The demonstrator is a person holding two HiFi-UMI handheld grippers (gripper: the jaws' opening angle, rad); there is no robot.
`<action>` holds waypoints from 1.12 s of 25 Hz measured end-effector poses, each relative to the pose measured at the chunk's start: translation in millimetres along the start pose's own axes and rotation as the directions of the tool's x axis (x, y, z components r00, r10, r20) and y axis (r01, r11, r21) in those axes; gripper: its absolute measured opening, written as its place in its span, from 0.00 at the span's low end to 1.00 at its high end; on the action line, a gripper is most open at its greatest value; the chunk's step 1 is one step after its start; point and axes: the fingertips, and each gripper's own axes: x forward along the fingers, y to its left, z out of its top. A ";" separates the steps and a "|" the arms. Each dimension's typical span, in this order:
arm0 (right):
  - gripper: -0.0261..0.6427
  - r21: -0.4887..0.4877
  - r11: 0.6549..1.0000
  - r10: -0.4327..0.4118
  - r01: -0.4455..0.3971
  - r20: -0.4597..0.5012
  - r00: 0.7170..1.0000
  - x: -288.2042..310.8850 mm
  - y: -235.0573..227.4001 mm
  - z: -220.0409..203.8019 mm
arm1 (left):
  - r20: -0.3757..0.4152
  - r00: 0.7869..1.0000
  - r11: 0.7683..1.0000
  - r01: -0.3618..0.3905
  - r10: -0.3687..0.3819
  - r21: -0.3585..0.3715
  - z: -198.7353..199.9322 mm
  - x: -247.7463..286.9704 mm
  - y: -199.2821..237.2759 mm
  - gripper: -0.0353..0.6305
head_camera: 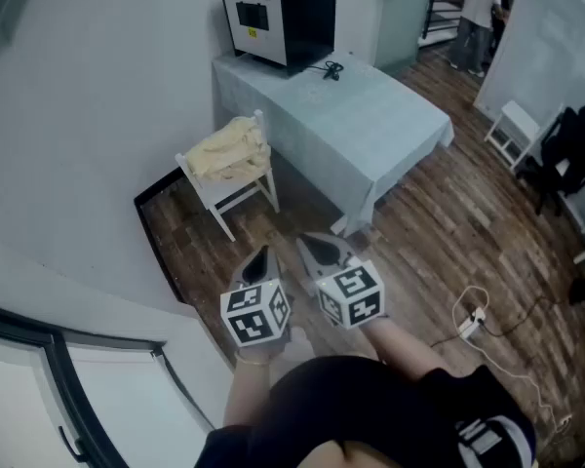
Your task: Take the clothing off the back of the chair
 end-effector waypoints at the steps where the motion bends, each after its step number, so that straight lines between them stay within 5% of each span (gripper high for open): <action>1: 0.06 -0.001 1.000 0.003 -0.003 -0.001 1.000 -0.9 0.3 0.4 | 0.001 1.000 1.000 -0.001 0.001 -0.002 0.6 -0.5 -0.7 0.05; 28: 0.06 0.005 1.000 0.030 -0.030 0.014 0.999 49.8 -4.5 13.8 | -0.006 1.000 1.000 -0.003 0.003 0.010 24.4 34.8 32.3 0.05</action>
